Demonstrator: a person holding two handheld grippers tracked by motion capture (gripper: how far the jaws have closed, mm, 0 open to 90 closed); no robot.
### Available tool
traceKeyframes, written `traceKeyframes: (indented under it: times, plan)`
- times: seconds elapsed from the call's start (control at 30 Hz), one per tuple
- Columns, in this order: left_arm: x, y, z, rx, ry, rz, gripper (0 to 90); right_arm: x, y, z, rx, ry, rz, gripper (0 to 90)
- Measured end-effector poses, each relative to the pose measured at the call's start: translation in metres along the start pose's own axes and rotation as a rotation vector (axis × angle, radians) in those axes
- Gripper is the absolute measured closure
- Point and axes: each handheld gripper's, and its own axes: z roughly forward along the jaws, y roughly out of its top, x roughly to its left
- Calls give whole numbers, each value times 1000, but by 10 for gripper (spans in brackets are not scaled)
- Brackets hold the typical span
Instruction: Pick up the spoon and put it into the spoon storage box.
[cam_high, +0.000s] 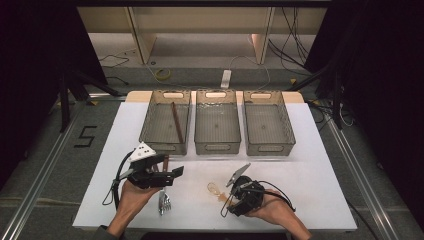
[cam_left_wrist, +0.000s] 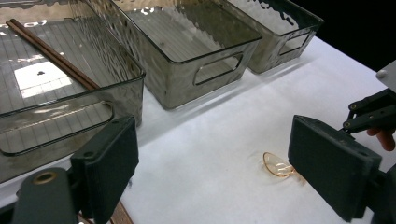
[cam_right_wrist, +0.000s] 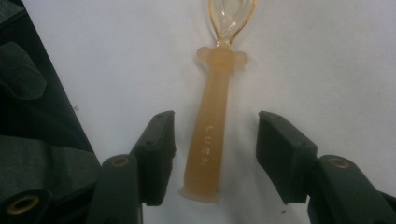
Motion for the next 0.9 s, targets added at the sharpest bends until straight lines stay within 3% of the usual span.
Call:
traceKeyframes:
  times: [0.27, 0.57, 0.9]
  plan:
    - [-1, -2, -1, 4, 2, 5, 157, 2, 0, 2, 12, 7, -8, 562]
    - [1, -2, -1, 11, 16, -4, 157, 5, 0, 2, 11, -29, -28, 711]
    - [9, -3, 0, 25, 57, -43, 157, 7, 1, 3, 16, -47, -54, 748]
